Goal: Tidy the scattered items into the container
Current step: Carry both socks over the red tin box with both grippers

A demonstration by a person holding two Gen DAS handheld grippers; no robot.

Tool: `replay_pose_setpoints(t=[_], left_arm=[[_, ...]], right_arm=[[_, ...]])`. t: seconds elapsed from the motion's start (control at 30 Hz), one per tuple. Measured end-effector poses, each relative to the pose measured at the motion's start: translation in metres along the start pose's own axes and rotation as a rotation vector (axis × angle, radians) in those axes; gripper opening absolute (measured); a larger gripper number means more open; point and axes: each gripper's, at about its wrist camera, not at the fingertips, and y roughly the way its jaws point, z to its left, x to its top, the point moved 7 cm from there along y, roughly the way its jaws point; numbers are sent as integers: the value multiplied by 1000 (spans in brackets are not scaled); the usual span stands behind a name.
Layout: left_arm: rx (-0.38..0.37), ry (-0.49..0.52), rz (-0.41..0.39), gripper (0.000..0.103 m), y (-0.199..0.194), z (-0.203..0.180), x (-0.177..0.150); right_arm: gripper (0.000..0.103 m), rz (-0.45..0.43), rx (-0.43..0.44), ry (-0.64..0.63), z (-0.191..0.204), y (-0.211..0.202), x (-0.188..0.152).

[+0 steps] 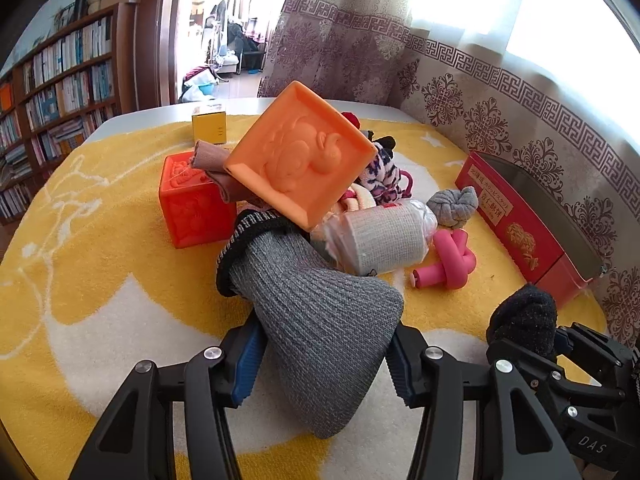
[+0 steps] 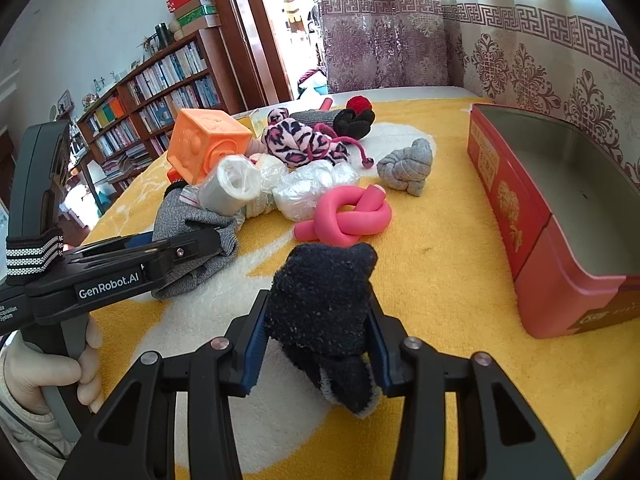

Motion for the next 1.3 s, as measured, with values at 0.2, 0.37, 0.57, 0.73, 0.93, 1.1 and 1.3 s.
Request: replay_pose_setpoints(t=[0.2,0.37,0.57,0.73,0.93,1.1,1.3], left_arm=[[-2,52,-66,53,-22,-13,7],[-21,58,-104,53,-35,-20,18],[-52,89,-119,53,-38,-40,28],[-94,127,-127,53,-39,-64,36],[-147,189,-139,53,-38,-101,48],[-178,226,-141,53,-34,-127,53],[-209,257,-129,53,-23,-156,63]], right_arm=[[48,-55,6,12,-3,-12,10],[48,-92,7,33,-10,-21,16],[48,-166,-30,77,-32,-44,29],[48,-238,-104,123,-64,-66,43],[48,-299,-223,186,-115,-89,59],[48,-309,-287,236,-152,-95,62],[48,-315,-333,262,-182,-98,65]])
